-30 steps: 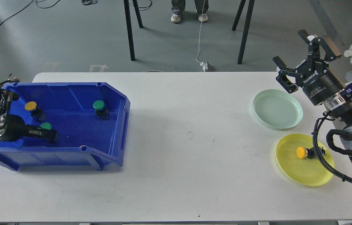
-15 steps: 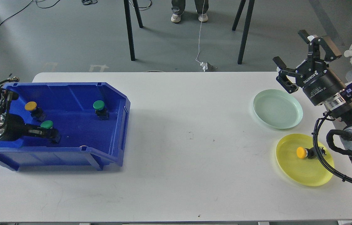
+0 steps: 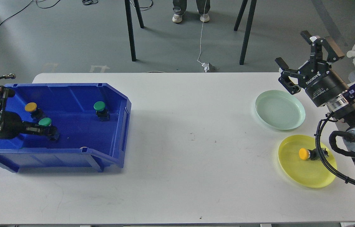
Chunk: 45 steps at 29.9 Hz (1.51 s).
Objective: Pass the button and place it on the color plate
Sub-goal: 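Lift the green button and extend the left arm toward the right gripper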
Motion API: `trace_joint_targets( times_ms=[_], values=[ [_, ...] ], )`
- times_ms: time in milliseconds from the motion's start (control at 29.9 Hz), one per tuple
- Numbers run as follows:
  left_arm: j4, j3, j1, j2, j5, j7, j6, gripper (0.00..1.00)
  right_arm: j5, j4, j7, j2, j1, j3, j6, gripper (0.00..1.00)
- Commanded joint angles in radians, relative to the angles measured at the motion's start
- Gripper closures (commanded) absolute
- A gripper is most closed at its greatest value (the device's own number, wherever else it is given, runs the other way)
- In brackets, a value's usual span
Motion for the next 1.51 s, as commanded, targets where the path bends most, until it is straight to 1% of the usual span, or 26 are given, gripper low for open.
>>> trace_joint_targets(
  times_ms=[0,134,301,368,502,602,703,803,903,1037,1137,1305,1372,1472],
  values=[
    [-0.096,-0.033,-0.029,0.06,-0.015,0.0,0.0,0.77,-0.002,-0.001,0.0,0.0,0.0,0.0,0.0,0.02],
    [-0.24,-0.108,-0.04,0.158,-0.02,0.0,0.0,0.77,-0.002,-0.001,0.0,0.002,0.0,0.0,0.0,0.02],
    [-0.415,-0.277,-0.041,0.282,-0.026,0.0,0.0,0.77,-0.002,-0.001,0.0,0.0,0.0,0.0,0.0,0.02],
    [-0.463,-0.326,-0.038,0.316,-0.063,0.0,0.0,0.77,-0.002,-0.001,0.0,0.0,0.0,0.0,0.0,0.02],
    [-0.517,-0.352,-0.041,0.335,-0.199,0.0,0.0,0.77,0.0,-0.001,0.0,0.0,0.0,0.002,0.0,0.02],
    [-0.555,-0.404,-0.041,0.333,-0.293,0.0,0.0,0.77,0.0,-0.001,0.0,-0.003,0.002,0.002,0.0,0.02],
    [-0.569,-0.447,-0.041,0.315,-0.392,0.0,0.0,0.77,0.0,0.0,0.0,-0.017,0.0,0.002,0.001,0.02],
    [-0.569,-0.455,-0.043,0.266,-0.511,0.0,0.0,0.77,0.0,0.002,0.0,-0.034,0.0,0.003,0.001,0.02],
    [-0.569,-0.458,-0.043,0.2,-0.572,0.0,0.0,0.77,0.0,0.005,0.0,-0.054,-0.009,0.003,0.003,0.02],
    [-0.566,-0.461,-0.043,0.093,-0.629,0.0,0.0,0.77,0.0,0.006,0.0,-0.081,-0.023,0.003,0.006,0.02],
    [-0.555,-0.461,-0.041,-0.012,-0.641,0.0,0.0,0.77,0.0,0.008,0.0,-0.106,-0.034,0.006,0.03,0.02],
    [-0.462,-0.461,-0.036,-0.183,-0.646,0.0,0.0,0.77,0.0,0.025,0.0,-0.135,-0.058,0.005,0.045,0.02],
    [-0.424,-0.46,-0.035,-0.245,-0.644,0.0,0.0,0.77,0.0,0.054,0.0,-0.14,-0.07,0.005,0.045,0.02],
    [-0.381,-0.46,-0.03,-0.3,-0.644,0.0,0.0,0.77,-0.003,0.098,0.0,-0.138,-0.084,-0.001,0.045,0.02]
  ],
)
